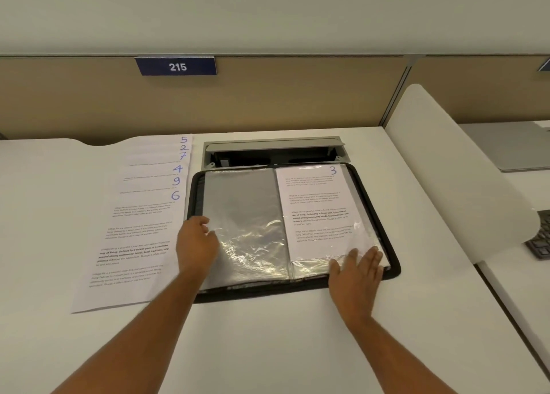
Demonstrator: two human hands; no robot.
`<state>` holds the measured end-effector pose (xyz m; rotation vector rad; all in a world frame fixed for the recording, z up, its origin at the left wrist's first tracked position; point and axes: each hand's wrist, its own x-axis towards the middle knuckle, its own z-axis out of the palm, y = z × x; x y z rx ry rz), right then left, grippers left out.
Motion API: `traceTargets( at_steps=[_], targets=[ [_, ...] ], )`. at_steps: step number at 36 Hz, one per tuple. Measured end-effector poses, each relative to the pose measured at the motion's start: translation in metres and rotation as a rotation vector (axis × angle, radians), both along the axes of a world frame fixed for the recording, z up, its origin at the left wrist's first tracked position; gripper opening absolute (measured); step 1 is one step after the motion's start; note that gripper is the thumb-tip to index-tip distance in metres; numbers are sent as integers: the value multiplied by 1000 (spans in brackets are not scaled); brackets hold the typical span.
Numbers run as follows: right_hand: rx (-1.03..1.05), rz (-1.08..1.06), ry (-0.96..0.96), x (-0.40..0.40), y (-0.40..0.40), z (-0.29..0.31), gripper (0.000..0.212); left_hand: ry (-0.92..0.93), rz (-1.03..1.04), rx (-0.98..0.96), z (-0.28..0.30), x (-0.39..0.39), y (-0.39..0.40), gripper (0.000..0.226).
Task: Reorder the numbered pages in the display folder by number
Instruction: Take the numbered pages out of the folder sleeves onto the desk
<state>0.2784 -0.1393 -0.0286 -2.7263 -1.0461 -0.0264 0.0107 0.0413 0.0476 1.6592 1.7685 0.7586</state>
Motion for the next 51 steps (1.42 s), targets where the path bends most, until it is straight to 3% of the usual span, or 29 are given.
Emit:
traceTargets(
  at_steps=[4,7,13,17,22,27,30,35,39,45,48,51],
  targets=[
    [65,100,72,-1,2,6,57,7,-221,40,0,34,-14,23],
    [205,166,312,-4,3,27,62,53,-421,38,-3,59,-28,16],
    [648,-55,725,5,12,56,69,112,-693,-2,-12,103,-59,22],
    [686,-156,762,24,11,66,66,136,-796,42,-21,125,-78,43],
    [626,-144,688,36,7,68,63,210,-836,168,-28,148,-90,56],
    [626,-110,670,41,3,66,66,247,-782,203,-24,164,-92,15],
    [633,-96,641,43,-2,64,69,219,-749,179,-23,165,-89,16],
    [526,116,211,43,-15,54,66,159,-687,157,-23,161,-86,20],
    [499,261,53,33,-17,48,59,84,-658,102,-21,158,-86,20],
    [504,154,196,33,-14,42,47,70,-643,57,-16,156,-87,24],
    [510,89,151,34,-17,44,50,80,-617,56,-15,156,-86,23],
    [558,354,-22,31,-23,48,38,93,-592,68,-13,156,-87,26]
  ],
)
